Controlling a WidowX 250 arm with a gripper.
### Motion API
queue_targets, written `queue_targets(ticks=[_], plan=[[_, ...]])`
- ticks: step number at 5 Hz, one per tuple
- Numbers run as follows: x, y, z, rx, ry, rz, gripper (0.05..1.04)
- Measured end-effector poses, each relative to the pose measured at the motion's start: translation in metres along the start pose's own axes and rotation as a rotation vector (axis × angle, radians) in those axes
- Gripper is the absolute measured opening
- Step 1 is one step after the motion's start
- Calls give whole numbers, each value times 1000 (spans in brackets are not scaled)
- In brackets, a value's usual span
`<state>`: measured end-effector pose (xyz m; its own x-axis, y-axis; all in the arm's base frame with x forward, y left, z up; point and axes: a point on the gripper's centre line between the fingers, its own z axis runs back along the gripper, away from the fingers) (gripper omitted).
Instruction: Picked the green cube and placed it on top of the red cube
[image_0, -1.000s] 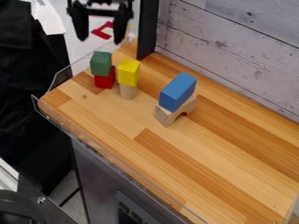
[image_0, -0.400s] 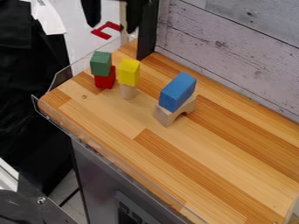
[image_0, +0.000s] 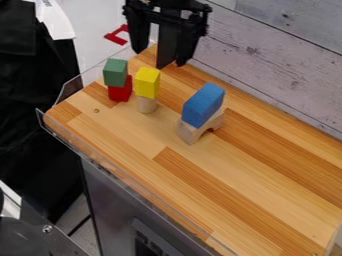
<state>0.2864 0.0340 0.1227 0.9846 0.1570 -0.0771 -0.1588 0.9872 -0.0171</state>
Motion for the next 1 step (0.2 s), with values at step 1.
queue_targets(ticks=[1], plan=[[0, -16, -7, 35, 17, -40, 1000]])
